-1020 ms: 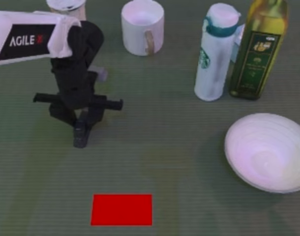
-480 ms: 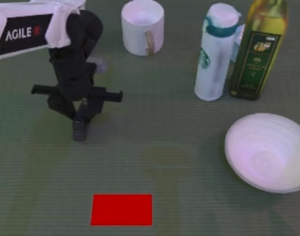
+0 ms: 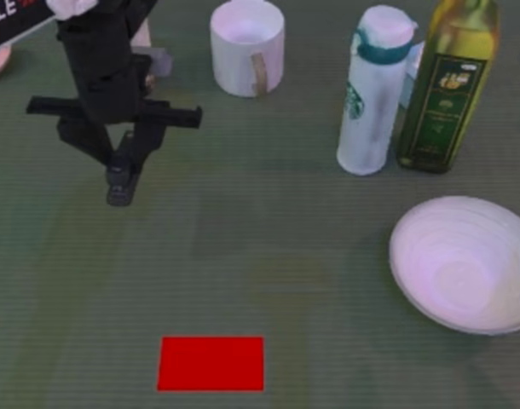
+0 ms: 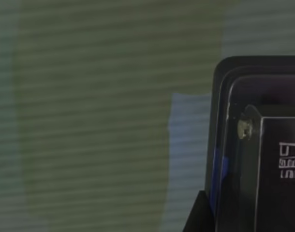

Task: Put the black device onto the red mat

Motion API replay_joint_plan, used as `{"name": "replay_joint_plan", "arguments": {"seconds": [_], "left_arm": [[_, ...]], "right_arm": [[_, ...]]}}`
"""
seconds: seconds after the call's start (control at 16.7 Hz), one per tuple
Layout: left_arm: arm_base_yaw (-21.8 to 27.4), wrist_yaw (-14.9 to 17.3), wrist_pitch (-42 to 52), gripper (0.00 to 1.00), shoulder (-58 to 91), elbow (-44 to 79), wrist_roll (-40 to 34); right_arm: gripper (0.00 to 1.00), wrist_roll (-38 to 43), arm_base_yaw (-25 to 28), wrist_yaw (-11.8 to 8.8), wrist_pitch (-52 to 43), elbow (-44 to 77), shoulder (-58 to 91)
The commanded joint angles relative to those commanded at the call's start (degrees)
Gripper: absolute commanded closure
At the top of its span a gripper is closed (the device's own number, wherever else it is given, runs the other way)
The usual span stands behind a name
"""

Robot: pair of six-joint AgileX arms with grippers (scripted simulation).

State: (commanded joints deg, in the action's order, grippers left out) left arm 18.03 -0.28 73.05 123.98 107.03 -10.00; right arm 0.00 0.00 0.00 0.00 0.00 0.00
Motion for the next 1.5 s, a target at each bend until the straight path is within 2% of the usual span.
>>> {"name": "replay_joint_plan", "arguments": {"seconds": [0.36,0.6,0.78,1.08,1.32,1.5], "left_arm": [[0.77,-0.49,0.14,1.00,-0.46,-0.63,-1.67],[3.19,-2.52,1.32,1.00,-3.75,-3.68,-12.49],[5.88,-4.22,2.39,1.00,-7.10,-7.60,-26.89],[11.72,-5.71,3.33,1.00,-12.88,-16.56,-59.06],[16.75,-4.93,1.75,1.00,-17.71,-24.29,-85.35],[20.21,-3.49,-0.94,1.00,-21.36,-29.13,-101.29]], "right_arm": [[0.00,0.00,0.00,0.00,0.00,0.00,0.00],[0.00,0.00,0.00,0.00,0.00,0.00,0.00],[0.00,0.00,0.00,0.00,0.00,0.00,0.00],[0.00,0.00,0.00,0.00,0.00,0.00,0.00],[0.00,0.00,0.00,0.00,0.00,0.00,0.00],[0.00,0.00,0.00,0.00,0.00,0.00,0.00]]}}
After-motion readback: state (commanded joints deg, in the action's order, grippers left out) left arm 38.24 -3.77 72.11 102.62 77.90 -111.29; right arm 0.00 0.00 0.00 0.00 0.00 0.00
